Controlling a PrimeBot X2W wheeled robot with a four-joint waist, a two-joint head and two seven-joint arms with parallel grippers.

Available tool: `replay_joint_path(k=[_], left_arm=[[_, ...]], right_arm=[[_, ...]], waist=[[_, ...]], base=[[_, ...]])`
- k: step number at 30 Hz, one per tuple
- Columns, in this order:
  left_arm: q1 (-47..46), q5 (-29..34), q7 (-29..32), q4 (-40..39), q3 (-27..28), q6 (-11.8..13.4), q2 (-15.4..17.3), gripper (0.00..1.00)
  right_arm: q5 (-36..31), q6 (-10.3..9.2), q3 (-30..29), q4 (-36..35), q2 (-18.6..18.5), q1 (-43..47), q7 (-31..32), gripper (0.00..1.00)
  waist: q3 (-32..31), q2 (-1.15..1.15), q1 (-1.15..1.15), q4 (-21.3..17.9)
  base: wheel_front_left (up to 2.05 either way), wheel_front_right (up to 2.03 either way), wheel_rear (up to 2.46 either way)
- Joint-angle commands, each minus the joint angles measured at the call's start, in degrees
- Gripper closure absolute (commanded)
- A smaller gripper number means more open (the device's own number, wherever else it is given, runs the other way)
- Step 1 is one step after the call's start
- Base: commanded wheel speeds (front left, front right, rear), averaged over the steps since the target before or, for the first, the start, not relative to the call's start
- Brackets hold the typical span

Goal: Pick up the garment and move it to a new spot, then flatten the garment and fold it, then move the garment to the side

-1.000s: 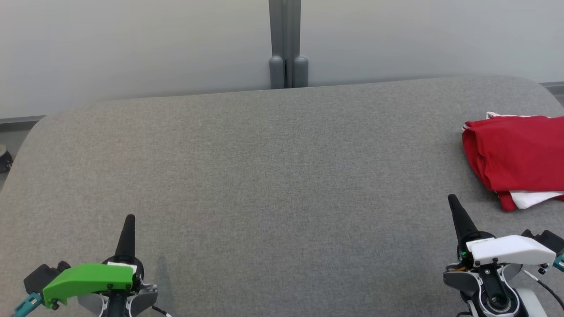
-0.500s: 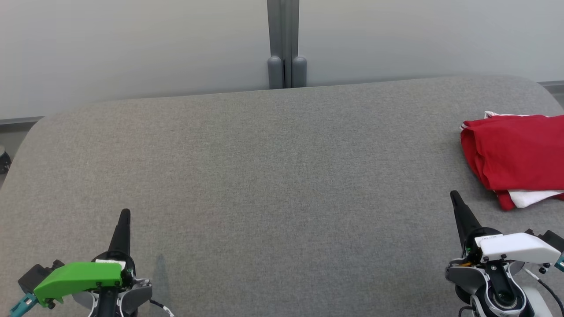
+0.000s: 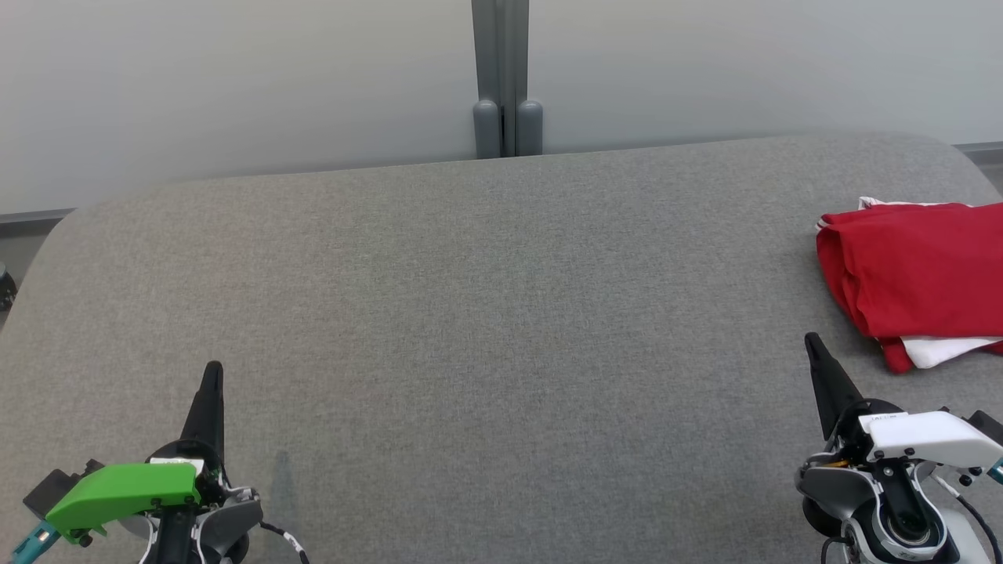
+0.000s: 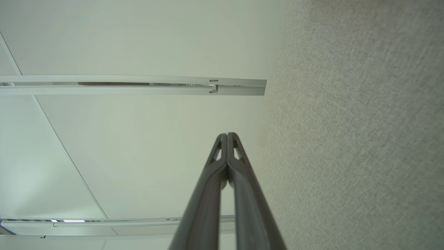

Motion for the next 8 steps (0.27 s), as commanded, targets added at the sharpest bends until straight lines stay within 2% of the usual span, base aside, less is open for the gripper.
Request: replay_joint_path(k=[1,8], left_arm=[[-0.89,-1.04,0.47,-0.27,0.46,-0.4,0.3,1.0],[-1.08,-3.51,1.04,-0.46,0.99,-0.76,0.31,1.0]], right_arm=[[1.21,0.04,-0.26,-0.37,-0.2,-0.7,0.45,1.0],[3.74,0.04,-0.61,-0.45,-0.21,-0.88,1.05,1.0]], waist=[[0.0,0.0,0.0,-0.03],[0.0,0.0,0.0,-0.15]], base=[[0.0,0.0,0.0],[0.0,0.0,0.0]])
